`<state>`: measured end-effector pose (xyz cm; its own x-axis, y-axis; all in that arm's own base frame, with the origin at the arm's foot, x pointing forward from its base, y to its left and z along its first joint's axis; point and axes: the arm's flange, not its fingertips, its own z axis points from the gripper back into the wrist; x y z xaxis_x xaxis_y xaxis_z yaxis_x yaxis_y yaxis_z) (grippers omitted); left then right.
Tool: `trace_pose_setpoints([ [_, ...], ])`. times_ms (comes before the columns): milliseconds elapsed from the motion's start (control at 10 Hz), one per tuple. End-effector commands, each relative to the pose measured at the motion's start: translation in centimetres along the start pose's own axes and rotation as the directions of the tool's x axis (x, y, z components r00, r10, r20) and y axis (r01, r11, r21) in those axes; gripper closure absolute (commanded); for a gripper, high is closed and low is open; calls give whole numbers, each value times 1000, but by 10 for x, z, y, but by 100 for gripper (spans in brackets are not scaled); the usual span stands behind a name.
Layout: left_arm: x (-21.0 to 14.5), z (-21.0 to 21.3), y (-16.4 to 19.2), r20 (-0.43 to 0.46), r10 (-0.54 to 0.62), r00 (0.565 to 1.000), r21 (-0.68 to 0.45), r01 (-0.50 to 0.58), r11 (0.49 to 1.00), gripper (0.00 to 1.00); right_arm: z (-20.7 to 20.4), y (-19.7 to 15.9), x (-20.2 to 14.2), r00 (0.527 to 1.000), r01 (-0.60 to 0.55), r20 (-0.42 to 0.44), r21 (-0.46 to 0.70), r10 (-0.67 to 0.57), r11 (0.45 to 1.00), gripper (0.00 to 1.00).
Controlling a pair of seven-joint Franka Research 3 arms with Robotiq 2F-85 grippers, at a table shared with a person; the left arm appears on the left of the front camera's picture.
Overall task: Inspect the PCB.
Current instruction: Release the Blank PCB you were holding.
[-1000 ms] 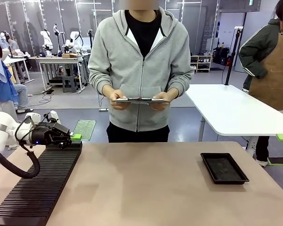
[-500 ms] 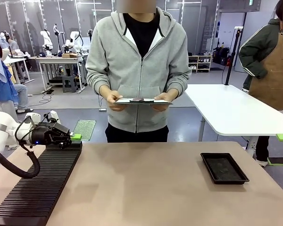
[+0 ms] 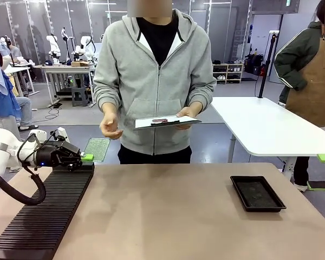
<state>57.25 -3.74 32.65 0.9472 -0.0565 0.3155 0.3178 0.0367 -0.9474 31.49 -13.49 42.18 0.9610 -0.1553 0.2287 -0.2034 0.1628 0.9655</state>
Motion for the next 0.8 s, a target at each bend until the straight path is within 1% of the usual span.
trace_pose_setpoints([
  [0,-1,-2,0,-5,3,1000,1,-3,1000,97,2,1,-1,1000,-4,-3,4,4,1000,0],
  [700,-1,-2,0,-5,3,1000,1,-3,1000,97,2,1,-1,1000,-4,-3,4,4,1000,0],
])
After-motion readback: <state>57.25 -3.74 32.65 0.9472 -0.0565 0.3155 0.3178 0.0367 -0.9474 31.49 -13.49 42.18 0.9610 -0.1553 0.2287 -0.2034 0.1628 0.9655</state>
